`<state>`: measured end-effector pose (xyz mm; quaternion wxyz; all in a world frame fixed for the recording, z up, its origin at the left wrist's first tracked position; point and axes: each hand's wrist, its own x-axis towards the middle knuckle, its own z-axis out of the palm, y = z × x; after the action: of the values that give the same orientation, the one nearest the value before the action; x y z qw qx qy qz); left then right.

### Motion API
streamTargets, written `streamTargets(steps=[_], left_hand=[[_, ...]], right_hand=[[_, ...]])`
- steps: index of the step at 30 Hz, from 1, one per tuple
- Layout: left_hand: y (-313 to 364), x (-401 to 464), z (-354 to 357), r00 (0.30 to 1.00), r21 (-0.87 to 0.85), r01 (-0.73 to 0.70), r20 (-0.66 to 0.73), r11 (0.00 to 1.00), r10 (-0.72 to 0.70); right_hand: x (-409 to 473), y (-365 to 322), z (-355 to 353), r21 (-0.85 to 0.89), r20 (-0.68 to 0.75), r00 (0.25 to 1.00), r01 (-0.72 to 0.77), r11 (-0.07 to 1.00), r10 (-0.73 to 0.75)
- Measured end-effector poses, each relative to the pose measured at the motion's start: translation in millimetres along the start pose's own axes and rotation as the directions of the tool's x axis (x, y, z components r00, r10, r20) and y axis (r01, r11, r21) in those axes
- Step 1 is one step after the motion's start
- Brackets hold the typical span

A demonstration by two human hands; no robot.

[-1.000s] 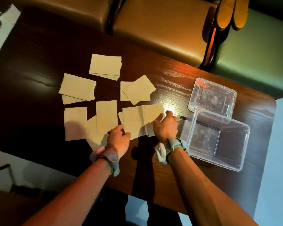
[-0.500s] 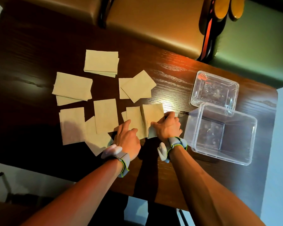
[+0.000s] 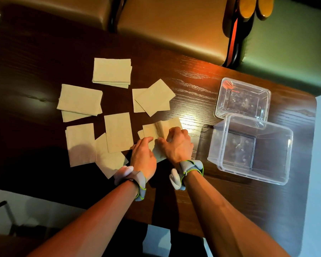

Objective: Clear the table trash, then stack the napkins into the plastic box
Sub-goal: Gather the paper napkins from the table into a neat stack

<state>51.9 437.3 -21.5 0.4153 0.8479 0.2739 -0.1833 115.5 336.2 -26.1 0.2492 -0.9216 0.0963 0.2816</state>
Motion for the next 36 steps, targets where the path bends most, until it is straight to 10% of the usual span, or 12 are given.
streamTargets(steps=[20,36], left_hand=[[-11,6,5,0.988,-0.312,0.126,-0.045,0.942,-0.148],[-16,-2,4,0.985,-0.353,0.147,-0.037,0.924,-0.17]], right_hand=[[-11,3,7,-0.054,-0.001,0.995,0.102,0.993,-0.103],[-19,19,-24,0.397,-0.291,0.957,0.1,0.912,0.022]])
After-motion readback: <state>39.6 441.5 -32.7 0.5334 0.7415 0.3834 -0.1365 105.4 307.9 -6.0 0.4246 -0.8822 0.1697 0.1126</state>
